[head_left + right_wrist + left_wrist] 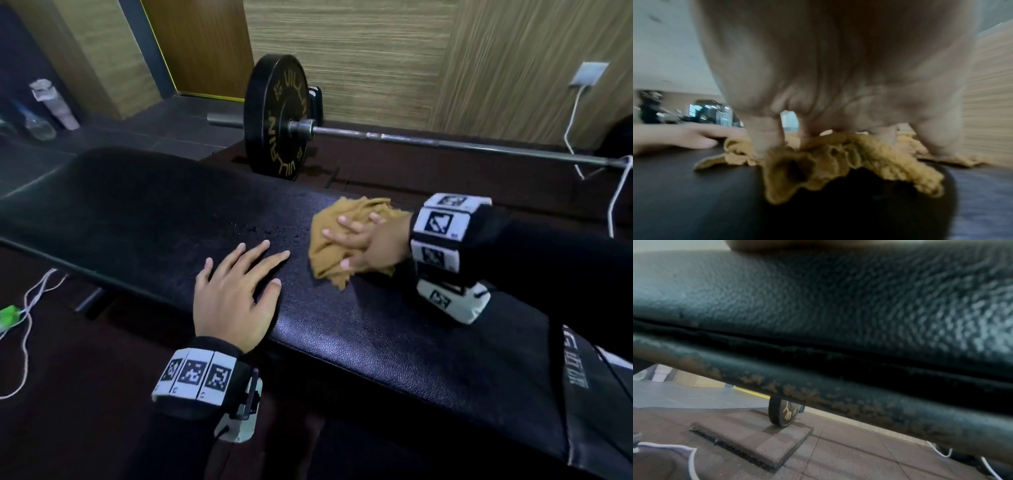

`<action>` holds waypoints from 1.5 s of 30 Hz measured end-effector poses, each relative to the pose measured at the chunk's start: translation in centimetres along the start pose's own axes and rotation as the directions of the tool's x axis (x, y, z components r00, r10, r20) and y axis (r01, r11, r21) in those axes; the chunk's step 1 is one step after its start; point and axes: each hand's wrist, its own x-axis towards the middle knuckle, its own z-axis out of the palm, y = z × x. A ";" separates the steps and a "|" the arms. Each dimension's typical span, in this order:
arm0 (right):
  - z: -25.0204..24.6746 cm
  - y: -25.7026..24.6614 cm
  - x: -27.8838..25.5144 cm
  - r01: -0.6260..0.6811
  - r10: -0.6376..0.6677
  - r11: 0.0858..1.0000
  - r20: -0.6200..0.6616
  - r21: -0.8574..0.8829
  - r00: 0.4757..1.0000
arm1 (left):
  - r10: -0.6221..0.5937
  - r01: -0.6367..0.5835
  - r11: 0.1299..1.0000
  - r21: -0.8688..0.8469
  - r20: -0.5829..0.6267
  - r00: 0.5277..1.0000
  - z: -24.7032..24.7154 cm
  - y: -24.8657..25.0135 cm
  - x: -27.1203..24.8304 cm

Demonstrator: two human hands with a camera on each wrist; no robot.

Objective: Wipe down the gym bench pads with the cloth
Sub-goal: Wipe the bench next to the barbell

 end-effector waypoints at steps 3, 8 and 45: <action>-0.8 4.2 0.5 -0.115 0.117 0.991 -0.033 0.062 0.993 | -0.002 0.002 1.000 -0.002 0.000 1.000 -0.2 0.1 -0.1; 1.3 8.1 -2.4 -0.232 0.232 0.969 0.011 0.090 0.973 | -0.019 0.019 1.000 0.006 0.000 1.000 -0.1 0.2 0.0; -0.2 11.1 2.6 -0.129 0.388 0.652 -0.182 0.747 0.904 | -0.406 0.348 0.899 0.264 0.207 0.890 -1.7 -12.3 7.2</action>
